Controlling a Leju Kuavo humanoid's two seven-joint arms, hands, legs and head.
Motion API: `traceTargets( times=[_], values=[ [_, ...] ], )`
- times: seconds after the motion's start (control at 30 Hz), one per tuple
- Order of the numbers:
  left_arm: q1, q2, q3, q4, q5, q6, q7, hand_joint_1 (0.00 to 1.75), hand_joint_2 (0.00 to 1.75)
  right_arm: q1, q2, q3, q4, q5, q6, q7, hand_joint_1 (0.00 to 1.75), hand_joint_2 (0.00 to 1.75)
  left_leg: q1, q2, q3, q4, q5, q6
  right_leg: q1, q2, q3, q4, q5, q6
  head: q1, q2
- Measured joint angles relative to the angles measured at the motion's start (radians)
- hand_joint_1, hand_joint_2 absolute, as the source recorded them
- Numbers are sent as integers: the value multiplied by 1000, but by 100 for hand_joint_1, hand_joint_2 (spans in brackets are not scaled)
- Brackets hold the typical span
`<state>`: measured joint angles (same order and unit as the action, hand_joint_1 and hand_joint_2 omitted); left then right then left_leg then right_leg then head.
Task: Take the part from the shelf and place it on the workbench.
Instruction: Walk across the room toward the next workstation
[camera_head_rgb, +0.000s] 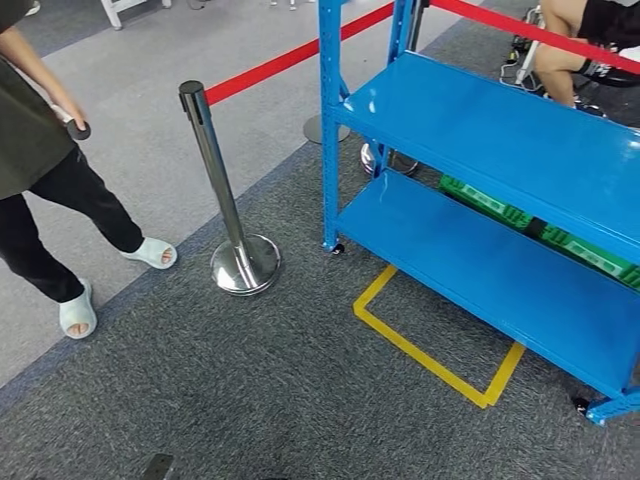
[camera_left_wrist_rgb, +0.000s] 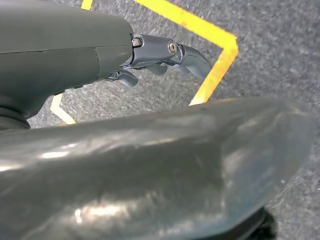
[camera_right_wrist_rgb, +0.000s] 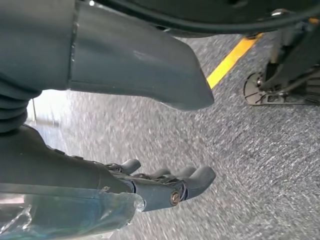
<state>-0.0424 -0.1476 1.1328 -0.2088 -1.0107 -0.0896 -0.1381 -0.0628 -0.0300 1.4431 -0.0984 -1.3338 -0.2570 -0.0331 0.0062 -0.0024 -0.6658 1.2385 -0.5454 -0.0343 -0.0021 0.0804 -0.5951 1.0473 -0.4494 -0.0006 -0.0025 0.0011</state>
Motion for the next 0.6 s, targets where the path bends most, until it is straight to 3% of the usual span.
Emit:
traceTargets(
  times=[0.07, 0.13, 0.2, 0.23, 0.27, 0.33, 0.37, 0.43, 0.47, 0.5, 0.6],
  values=[
    [-1, 1, 8, 0, 0, -6, 7, 0, 0, -2, 0, 31, 0, 27, -1, -21, 0, 0, 5, -43, 55, -129, 67, 3, -1, 29, -1, 3, 0, 6, 0, 0],
    [-3, -2, 14, 0, -3, -9, 16, 0, 0, -5, 1, 45, 0, 23, -1, -46, 0, 0, 8, -78, 91, -211, 88, 5, -1, 54, -9, 4, 2, 16, -1, 0],
    [-7, -8, 18, 0, -5, -4, 20, 0, 0, -2, 2, 47, 0, 9, 0, -48, 0, 0, 7, -67, 96, -224, 87, 14, -4, 73, -18, -3, 6, 29, 0, 0],
    [-10, -11, 18, 0, -8, -5, 20, 0, 0, 1, 2, 48, 0, 9, -3, -35, 0, 0, 6, -56, 97, -228, 89, 21, -5, 61, -21, 0, 4, 34, 0, 0],
    [-12, -13, 19, 0, -12, -10, 19, 0, 0, 3, 2, 51, 0, 20, -10, -17, 0, 0, 6, -44, 99, -230, 91, 29, -4, 34, -29, 15, -6, 38, 4, 0],
    [-11, -13, 21, 0, -23, -37, 18, 0, 0, 0, 2, 64, 0, 85, -33, 21, 0, 0, 5, -17, 100, -234, 91, 39, -3, -39, -71, 105, -61, 44, 10, 0],
    [-9, -13, 21, 0, -28, -53, 17, 0, 0, -3, 2, 71, 0, 122, -41, 34, 0, 0, 3, -1, 101, -233, 89, 42, -3, -60, -103, 173, -96, 47, 12, 0],
    [-8, -11, 21, 0, -35, -78, 17, 0, 0, -6, 3, 80, 0, 169, -48, 48, 0, 0, 0, 32, 102, -233, 86, 44, -4, -71, -148, 269, -131, 51, 12, 0],
    [-9, -10, 21, 0, -36, -84, 17, 0, 0, -6, 3, 83, 0, 174, -49, 52, 0, 0, 0, 47, 104, -233, 84, 44, -4, -73, -144, 267, -121, 53, 12, 0],
    [-10, -10, 21, 0, -37, -89, 17, 0, 0, -5, 2, 84, 0, 172, -48, 53, 0, 0, 0, 60, 107, -233, 82, 42, -4, -79, -120, 226, -94, 52, 12, 0],
    [-10, -7, 21, 0, -38, -85, 15, 0, 0, -7, 2, 76, -1, 108, -29, 45, 0, 0, -6, 92, 120, -231, 71, 29, 1, -142, -15, 39, -18, 45, 12, 0]
  ],
)
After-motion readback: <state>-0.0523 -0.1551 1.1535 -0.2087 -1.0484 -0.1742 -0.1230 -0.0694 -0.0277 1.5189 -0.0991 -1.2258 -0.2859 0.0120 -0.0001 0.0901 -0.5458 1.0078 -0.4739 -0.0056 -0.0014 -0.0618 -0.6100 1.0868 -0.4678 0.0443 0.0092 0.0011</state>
